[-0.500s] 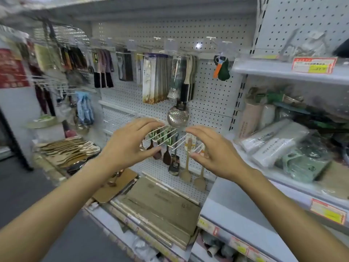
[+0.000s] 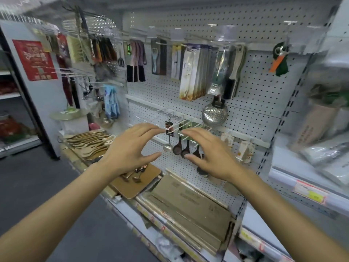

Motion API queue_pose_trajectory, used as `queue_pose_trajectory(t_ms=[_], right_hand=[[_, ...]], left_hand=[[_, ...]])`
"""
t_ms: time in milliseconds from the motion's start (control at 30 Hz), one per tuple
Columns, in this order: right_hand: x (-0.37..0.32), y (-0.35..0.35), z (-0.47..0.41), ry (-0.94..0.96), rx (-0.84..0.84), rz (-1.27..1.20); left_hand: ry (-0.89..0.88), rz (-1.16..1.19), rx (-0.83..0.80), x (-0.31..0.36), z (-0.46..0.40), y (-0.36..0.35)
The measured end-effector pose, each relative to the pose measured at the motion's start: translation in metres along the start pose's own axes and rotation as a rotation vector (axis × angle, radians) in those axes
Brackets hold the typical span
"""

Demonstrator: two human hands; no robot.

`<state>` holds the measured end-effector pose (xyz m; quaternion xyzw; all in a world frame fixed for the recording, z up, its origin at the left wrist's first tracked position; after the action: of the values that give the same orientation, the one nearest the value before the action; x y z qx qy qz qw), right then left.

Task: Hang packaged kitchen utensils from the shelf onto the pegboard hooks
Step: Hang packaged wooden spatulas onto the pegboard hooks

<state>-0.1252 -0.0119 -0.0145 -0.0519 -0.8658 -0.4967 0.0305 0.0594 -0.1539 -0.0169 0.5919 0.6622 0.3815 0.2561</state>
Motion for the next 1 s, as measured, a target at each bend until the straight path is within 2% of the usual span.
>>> queue_pose_trajectory(t_ms=[533,1000], right_hand=[[-0.13,-0.128,-0.159,0.15,-0.088,-0.098],[-0.16,-0.272,-0.316,0.32,-0.139,-0.186]], left_hand=[[0.088,-0.001,-0.044,-0.207,0.093,0.046],[0.258,-0.122,-0.101,-0.379,0.106,0.02]])
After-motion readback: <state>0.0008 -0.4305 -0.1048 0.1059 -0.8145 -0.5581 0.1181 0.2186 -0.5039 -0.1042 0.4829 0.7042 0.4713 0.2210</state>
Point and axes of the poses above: each hand's wrist, its own z-axis away from the middle knuckle, its own y-axis out of the back of the hand, x = y × z, the point moved 4 cm from there along -z, towards the middle knuckle, and after that the axes turned 12 degrees about z, right-handed, at the moved point
